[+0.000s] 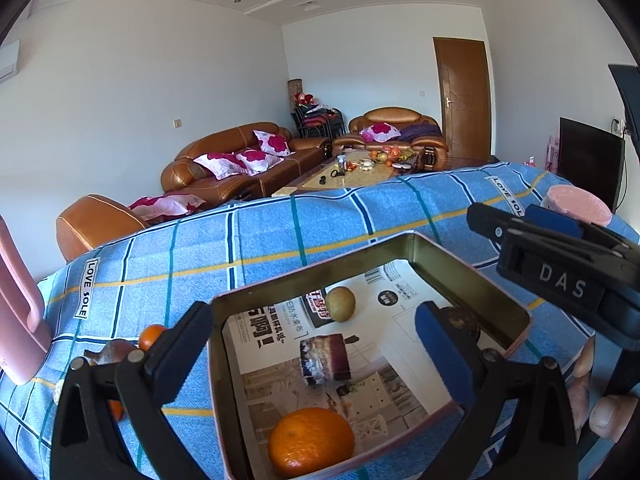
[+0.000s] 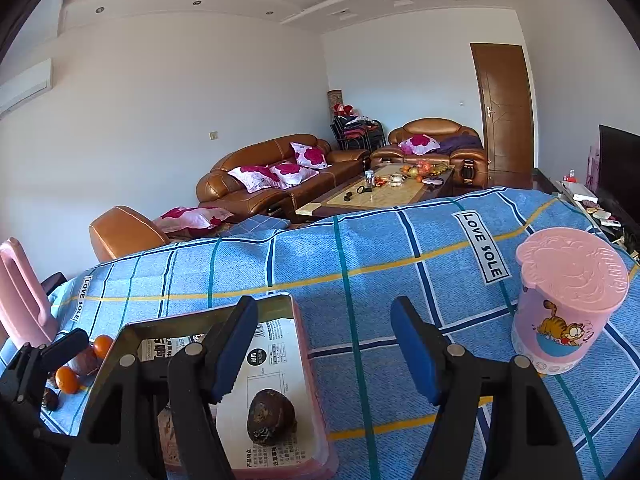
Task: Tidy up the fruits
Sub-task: 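Withdraw both open tools up from the pink tin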
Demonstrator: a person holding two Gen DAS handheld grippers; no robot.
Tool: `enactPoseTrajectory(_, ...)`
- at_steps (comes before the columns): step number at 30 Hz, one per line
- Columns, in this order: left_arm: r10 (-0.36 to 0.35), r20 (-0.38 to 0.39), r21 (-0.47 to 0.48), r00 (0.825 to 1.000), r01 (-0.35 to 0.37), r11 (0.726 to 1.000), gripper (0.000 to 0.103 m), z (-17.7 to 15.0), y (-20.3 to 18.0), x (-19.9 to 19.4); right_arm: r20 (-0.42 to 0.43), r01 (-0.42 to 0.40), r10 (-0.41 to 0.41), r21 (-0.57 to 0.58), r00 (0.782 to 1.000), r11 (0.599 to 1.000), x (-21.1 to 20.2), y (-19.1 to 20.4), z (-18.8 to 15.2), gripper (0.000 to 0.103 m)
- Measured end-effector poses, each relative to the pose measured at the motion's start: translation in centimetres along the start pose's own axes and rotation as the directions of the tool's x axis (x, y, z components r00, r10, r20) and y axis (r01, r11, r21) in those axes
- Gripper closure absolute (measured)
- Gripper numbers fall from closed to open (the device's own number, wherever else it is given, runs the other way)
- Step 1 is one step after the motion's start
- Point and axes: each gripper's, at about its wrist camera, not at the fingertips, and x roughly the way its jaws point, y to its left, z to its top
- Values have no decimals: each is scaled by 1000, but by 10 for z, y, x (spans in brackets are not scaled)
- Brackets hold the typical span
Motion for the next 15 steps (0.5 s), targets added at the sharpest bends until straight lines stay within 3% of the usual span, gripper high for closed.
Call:
enactPoseTrajectory(5,13,-2,-17,1000,-13,1000,0,-1,4,-2,125,98,-91,-49,988,994,-18,6,0,31)
enactPoseTrajectory(7,27,-8,-21,1000,-27,999,0,-2,4,-1,171,123,-112,-60,979,991,-23,7,-1,22)
enactPoseTrajectory(15,139,-71,-33,988,-141,989,0,-8,9,3,181,129,-109,-100,977,987,-24,13,-1,19)
